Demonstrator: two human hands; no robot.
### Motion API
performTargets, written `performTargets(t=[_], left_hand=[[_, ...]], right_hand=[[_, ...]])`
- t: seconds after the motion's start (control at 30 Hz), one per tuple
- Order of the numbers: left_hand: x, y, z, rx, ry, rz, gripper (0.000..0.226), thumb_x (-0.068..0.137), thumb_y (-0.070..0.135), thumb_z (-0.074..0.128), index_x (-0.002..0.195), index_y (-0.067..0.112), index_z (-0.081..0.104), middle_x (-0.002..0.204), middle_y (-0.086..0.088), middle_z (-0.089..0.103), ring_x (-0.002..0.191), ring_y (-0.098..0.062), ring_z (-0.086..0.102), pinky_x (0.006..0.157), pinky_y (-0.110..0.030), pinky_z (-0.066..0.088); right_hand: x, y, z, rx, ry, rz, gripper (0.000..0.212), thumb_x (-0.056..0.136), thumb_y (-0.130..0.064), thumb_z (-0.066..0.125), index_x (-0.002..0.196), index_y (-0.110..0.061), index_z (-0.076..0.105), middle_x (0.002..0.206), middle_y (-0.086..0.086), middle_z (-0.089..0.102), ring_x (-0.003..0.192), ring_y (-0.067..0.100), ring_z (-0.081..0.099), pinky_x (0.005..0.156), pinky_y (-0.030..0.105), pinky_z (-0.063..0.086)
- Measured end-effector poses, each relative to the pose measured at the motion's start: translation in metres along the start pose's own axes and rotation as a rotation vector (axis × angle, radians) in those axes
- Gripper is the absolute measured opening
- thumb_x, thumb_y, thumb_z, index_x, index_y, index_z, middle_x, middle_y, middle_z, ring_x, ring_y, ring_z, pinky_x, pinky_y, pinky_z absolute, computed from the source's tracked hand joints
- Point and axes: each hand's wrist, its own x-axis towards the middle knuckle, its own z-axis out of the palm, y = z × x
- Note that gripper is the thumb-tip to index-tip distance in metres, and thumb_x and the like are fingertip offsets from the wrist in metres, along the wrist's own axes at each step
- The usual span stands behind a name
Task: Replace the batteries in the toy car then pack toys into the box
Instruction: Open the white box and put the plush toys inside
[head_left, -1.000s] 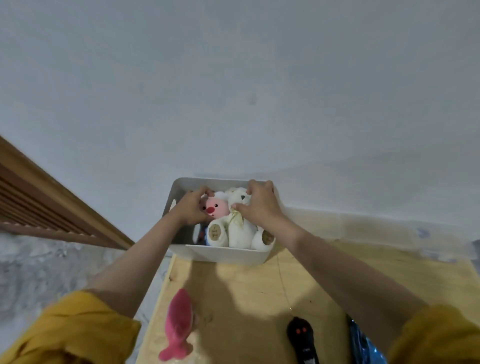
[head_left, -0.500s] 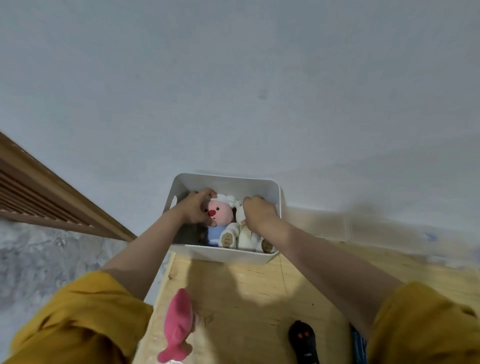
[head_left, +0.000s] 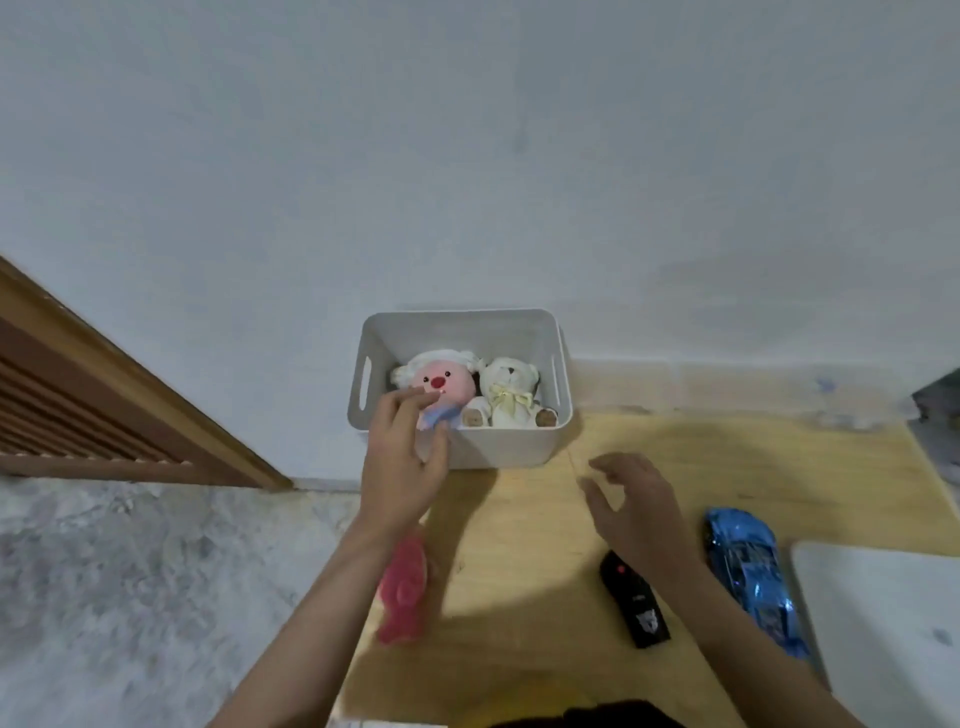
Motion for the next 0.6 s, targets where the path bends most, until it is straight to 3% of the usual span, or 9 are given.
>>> performTargets(t=[0.07, 0.13, 0.23, 0.33, 0.5, 0.6], left_hand=[[-0.037, -0.005, -0.001, 0.019, 0.061, -0.036, 0.027, 0.085, 0.013, 0.062, 0.111, 0.006, 0.062, 0.114, -0.008, 0.052, 0.110, -0.014, 0.050, 0.096, -0.023, 0.041], [-0.067, -0.018, -0.003, 0.069, 0.002, -0.209, 0.033, 0.084, 0.016, 0.063, 0.117, 0.011, 0.060, 0.120, -0.006, 0.048, 0.112, -0.016, 0.049, 0.092, -0.027, 0.044], [-0.091, -0.038, -0.005, 0.218, -0.325, -0.530, 0.060, 0.082, 0.026, 0.063, 0.138, 0.025, 0.042, 0.131, -0.008, 0.039, 0.112, -0.027, 0.049, 0.084, -0.036, 0.049], [-0.099, -0.046, -0.005, 0.371, -0.585, -0.626, 0.068, 0.083, 0.036, 0.061, 0.143, 0.033, 0.029, 0.128, -0.012, 0.043, 0.111, -0.034, 0.053, 0.086, -0.041, 0.049], [-0.100, -0.052, -0.002, 0.211, -0.569, -0.687, 0.062, 0.079, 0.034, 0.065, 0.136, 0.031, 0.040, 0.114, -0.005, 0.058, 0.098, -0.024, 0.059, 0.074, -0.033, 0.047], [-0.101, -0.051, -0.007, 0.047, -0.529, -0.690, 0.073, 0.074, 0.021, 0.074, 0.139, 0.027, 0.040, 0.121, -0.003, 0.059, 0.108, -0.025, 0.057, 0.082, -0.034, 0.049]], right_hand=[[-0.029, 0.016, 0.006, -0.086, -0.117, 0.143, 0.035, 0.085, -0.025, 0.066, 0.118, -0.019, 0.059, 0.113, 0.002, 0.057, 0.091, 0.017, 0.058, 0.074, 0.023, 0.043], [-0.052, 0.026, 0.014, -0.224, -0.225, 0.237, 0.048, 0.086, -0.031, 0.062, 0.132, -0.024, 0.048, 0.123, 0.003, 0.052, 0.101, 0.020, 0.056, 0.080, 0.028, 0.047], [-0.069, 0.030, 0.026, -0.375, -0.336, 0.346, 0.061, 0.087, -0.033, 0.060, 0.142, -0.028, 0.035, 0.127, 0.004, 0.048, 0.110, 0.023, 0.051, 0.088, 0.031, 0.046], [-0.075, 0.035, 0.036, -0.438, -0.355, 0.430, 0.058, 0.089, -0.032, 0.057, 0.142, -0.025, 0.033, 0.131, 0.009, 0.045, 0.114, 0.027, 0.048, 0.093, 0.034, 0.044], [-0.086, 0.038, 0.041, -0.360, -0.313, 0.505, 0.057, 0.086, -0.032, 0.061, 0.137, -0.024, 0.037, 0.123, 0.013, 0.046, 0.104, 0.031, 0.052, 0.085, 0.038, 0.050], [-0.097, 0.036, 0.037, -0.322, -0.266, 0.494, 0.054, 0.081, -0.031, 0.065, 0.130, -0.024, 0.043, 0.114, 0.011, 0.049, 0.094, 0.028, 0.055, 0.075, 0.034, 0.051]])
